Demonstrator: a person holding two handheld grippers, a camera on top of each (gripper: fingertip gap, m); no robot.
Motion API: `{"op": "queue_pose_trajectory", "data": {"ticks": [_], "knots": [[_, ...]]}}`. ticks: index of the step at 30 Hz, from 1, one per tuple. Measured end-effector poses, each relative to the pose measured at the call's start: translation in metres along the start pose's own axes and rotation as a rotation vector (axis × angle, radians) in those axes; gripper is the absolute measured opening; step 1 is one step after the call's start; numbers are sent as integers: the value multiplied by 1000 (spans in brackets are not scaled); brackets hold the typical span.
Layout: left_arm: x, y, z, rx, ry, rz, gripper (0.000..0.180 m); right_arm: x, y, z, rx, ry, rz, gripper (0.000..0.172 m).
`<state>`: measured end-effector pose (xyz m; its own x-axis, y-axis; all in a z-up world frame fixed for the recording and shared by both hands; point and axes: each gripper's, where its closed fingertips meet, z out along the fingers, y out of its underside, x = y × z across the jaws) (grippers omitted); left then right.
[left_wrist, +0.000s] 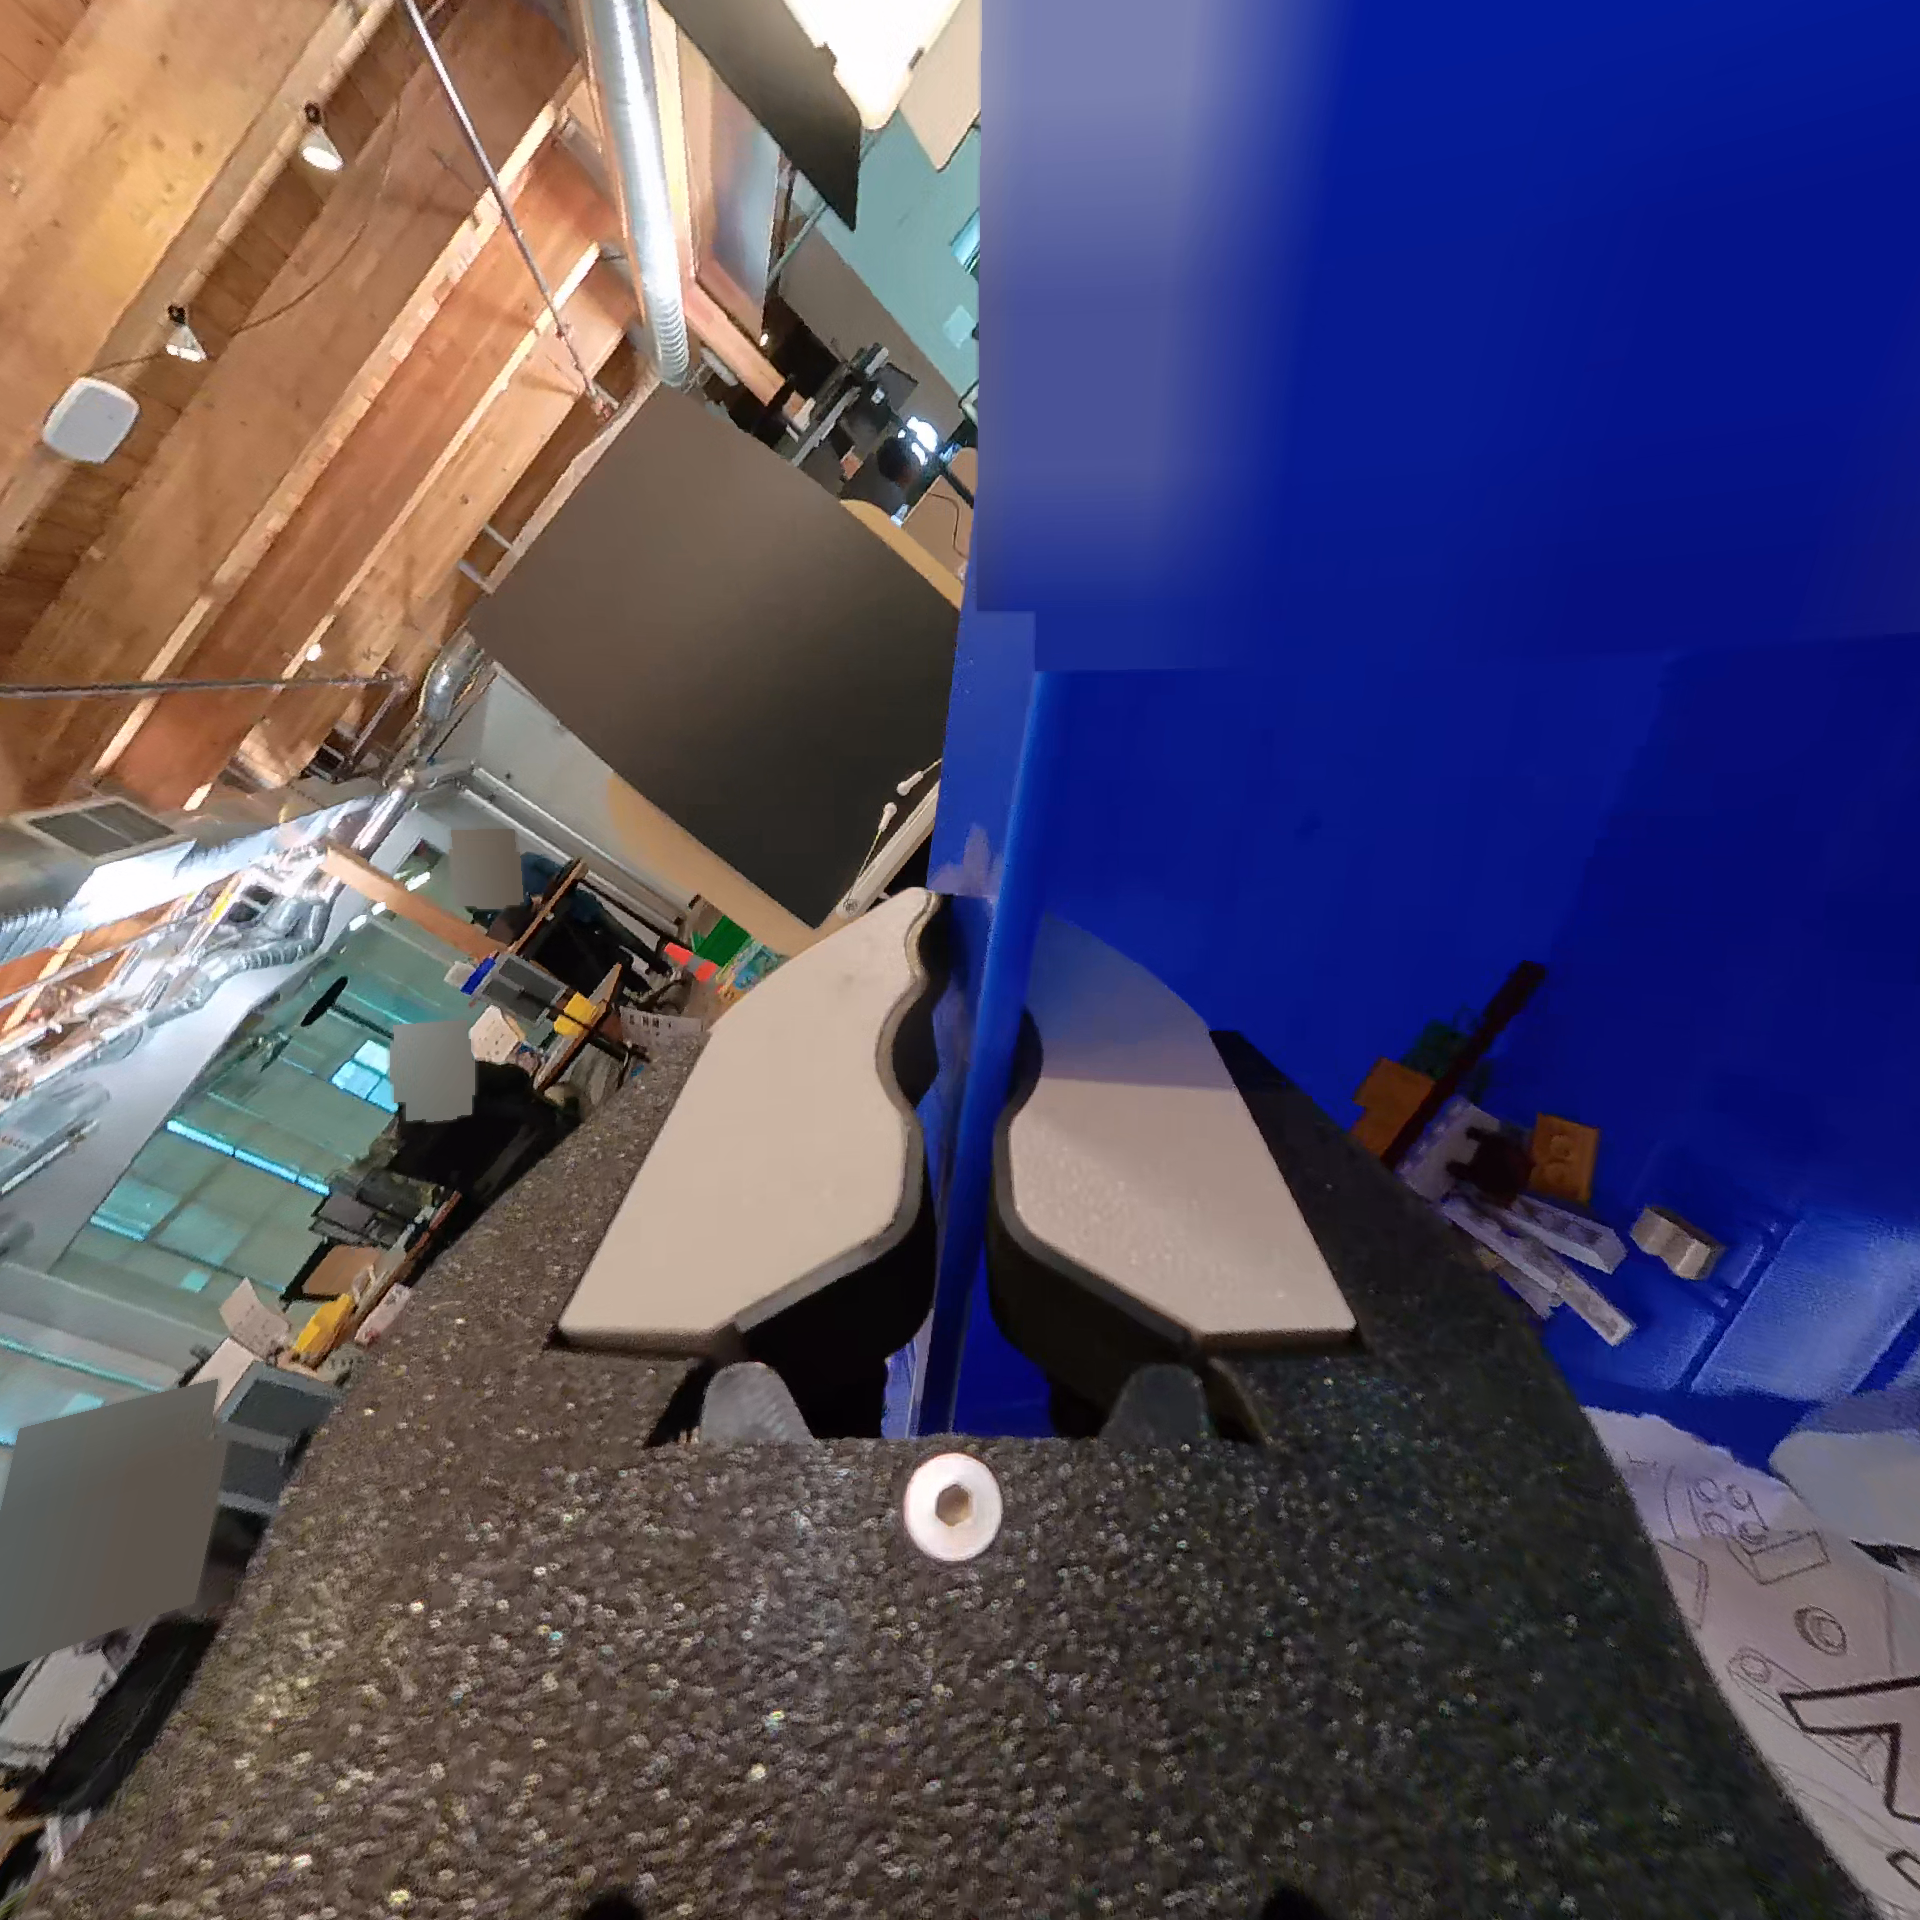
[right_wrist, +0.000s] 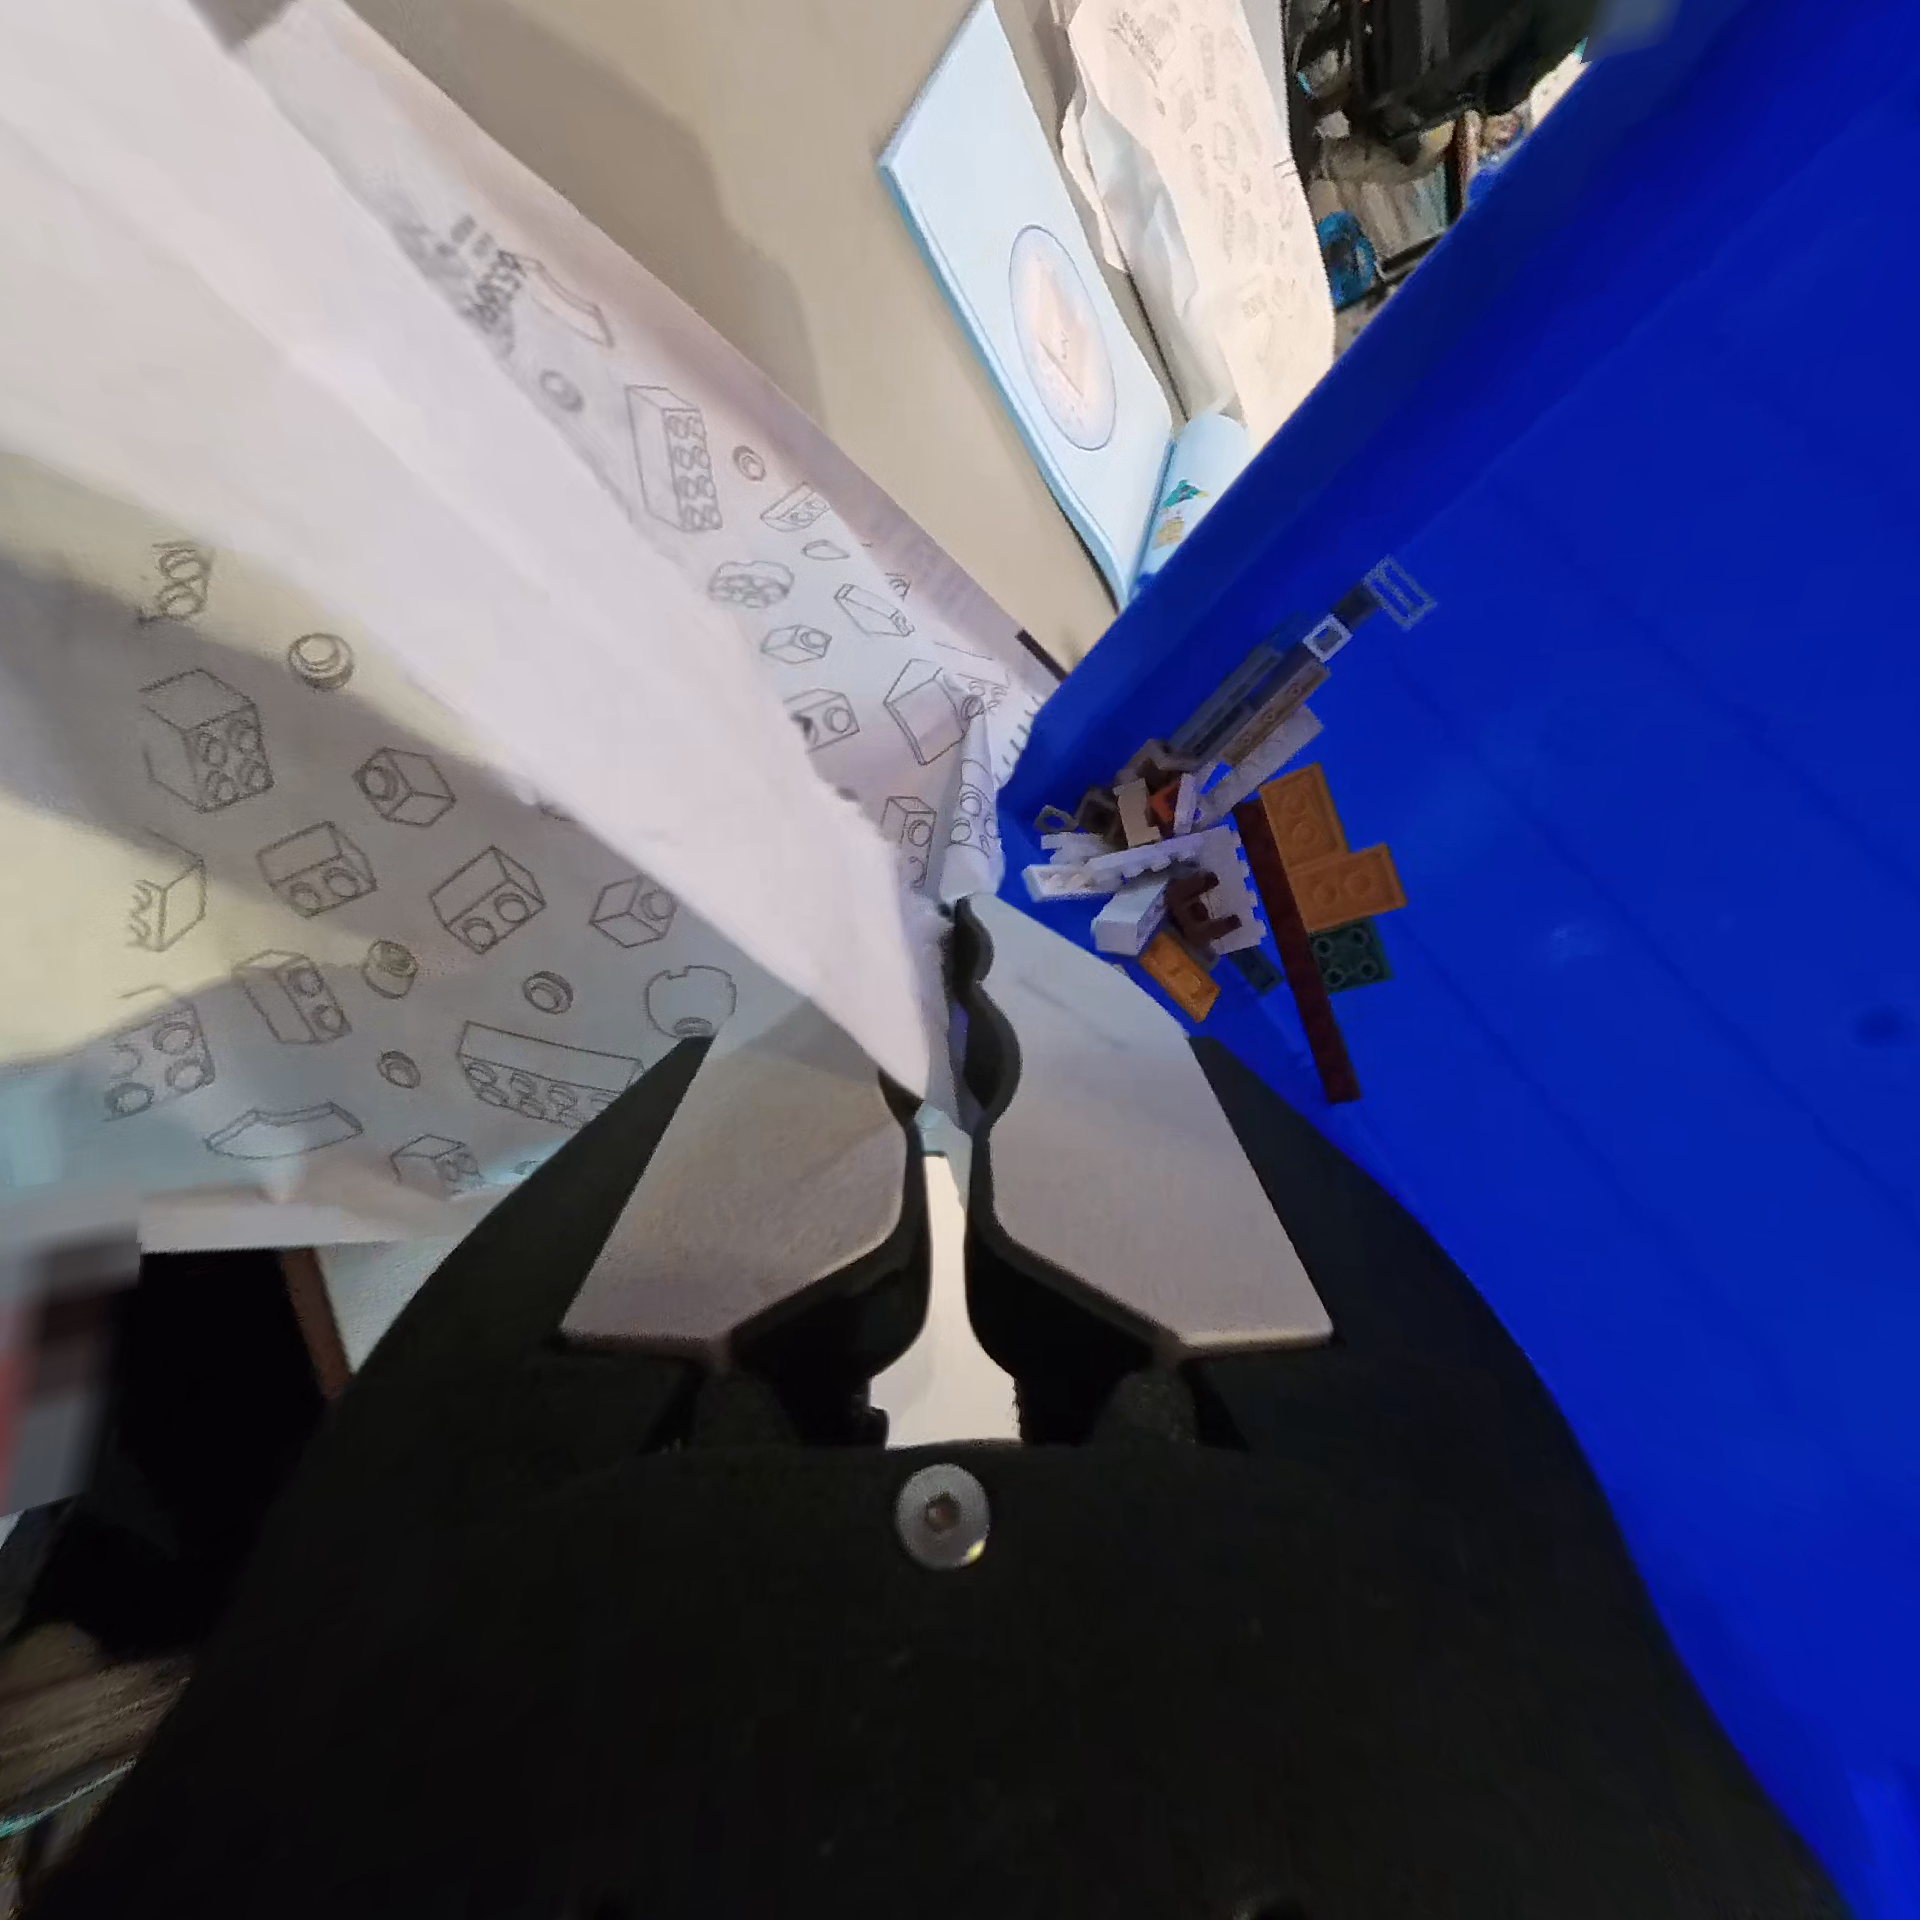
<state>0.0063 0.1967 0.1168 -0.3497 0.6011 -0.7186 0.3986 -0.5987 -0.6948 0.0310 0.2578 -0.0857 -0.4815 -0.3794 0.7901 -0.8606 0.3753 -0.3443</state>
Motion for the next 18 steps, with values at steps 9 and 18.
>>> {"op": "queue_pose_trajectory", "data": {"ticks": [9, 18], "knots": [[-6, 1, -9, 30, -17, 9, 5, -2, -13, 6, -10, 16, -47, 1], [2, -3, -10, 53, 10, 50, 5, -4, -13, 10, -23, -1, -71, 0]]}}
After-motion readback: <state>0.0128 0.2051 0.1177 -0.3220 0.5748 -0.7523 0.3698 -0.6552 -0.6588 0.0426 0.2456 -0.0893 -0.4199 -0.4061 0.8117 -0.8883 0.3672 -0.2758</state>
